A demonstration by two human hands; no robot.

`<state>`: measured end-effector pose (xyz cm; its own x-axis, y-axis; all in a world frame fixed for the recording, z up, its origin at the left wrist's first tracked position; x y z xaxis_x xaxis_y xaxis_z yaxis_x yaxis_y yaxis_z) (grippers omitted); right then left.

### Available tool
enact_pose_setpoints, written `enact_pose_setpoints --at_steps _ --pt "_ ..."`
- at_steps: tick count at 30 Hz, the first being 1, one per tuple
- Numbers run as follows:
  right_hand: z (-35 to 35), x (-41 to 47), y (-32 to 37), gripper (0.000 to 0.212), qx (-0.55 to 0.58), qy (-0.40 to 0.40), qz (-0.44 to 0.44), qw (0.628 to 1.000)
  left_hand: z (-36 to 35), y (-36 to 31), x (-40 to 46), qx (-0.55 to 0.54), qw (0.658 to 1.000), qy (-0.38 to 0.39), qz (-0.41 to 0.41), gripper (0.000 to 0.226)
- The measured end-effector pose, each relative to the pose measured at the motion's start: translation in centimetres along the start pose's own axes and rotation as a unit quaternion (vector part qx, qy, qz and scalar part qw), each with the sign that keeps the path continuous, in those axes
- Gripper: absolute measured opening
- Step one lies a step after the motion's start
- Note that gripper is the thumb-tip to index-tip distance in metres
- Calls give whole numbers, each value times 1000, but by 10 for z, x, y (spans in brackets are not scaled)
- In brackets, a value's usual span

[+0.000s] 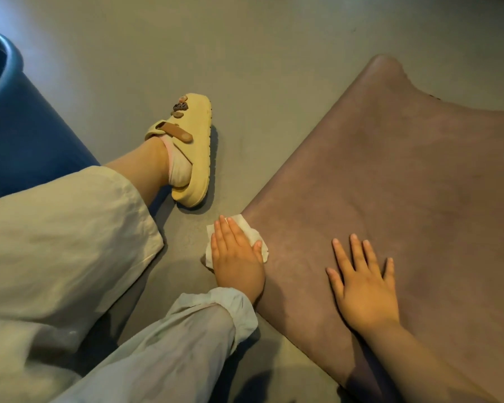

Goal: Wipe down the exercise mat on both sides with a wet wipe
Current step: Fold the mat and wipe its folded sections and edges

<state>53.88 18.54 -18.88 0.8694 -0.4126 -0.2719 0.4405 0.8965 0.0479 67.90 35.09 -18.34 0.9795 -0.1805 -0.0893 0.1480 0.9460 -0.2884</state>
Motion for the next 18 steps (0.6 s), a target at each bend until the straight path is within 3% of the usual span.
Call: enact_pose_setpoints --at_steps 2,6,12,18 --pt "0 -1 1 61 4 1 -3 1000 -1 -14 10 -11 999 -28 -21 69" --pt "-1 1 0 59 12 -3 -5 1000 -16 -46 45 46 997 49 -40 70" --pt "1 2 1 59 15 1 -22 1000 -21 -101 89 51 993 38 -101 67" --pt "10 6 2 65 10 22 -32 999 -33 -161 138 57 975 77 -198 70"
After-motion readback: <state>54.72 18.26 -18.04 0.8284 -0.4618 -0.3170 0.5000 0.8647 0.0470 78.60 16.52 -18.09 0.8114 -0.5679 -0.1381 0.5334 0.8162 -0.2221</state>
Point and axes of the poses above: each hand's wrist, its own x-axis towards the middle knuckle, its own z-axis out of the back of the hand, y = z × x, the point moved 4 cm from there along x, towards the middle knuckle, and after that the axes turned 8 degrees about z, right-handed, at the moved point
